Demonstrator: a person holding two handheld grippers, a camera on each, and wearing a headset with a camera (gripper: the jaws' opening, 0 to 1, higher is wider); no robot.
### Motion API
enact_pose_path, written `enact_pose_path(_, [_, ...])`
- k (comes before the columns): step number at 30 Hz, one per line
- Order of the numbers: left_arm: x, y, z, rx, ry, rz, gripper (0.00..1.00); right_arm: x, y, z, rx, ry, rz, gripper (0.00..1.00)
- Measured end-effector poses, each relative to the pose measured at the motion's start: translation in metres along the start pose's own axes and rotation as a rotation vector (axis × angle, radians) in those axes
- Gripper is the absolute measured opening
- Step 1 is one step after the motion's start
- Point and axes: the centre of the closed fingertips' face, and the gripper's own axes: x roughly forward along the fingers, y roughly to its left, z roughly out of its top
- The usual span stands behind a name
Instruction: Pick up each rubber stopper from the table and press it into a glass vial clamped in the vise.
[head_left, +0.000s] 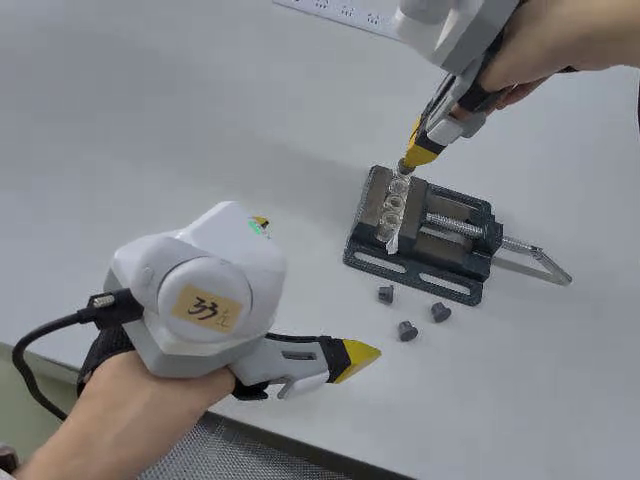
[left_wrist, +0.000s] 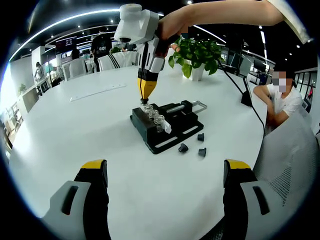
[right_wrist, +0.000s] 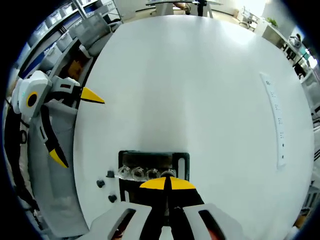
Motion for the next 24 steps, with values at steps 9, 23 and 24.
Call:
enact_pose_path(9, [-0.002,0.01,0.008,0.016,-0.014,0.007,0.96,-0.004,-0.007,-0.001,-0.043,-0.02,-0.013,0.03])
enact_pose_path(23, [-0.001,0.007,0.016,0.024,-0.03,-0.028,0.97,-0.014,0.025,-0.013,-0.03,-0.303,0.002,0.56])
enact_pose_path(24, [0.0,0.008,0.017,0.025,-0.035,-0.032,0.97,-0.017,0.026,-0.013,-0.025,-0.328,-0.006,0.6])
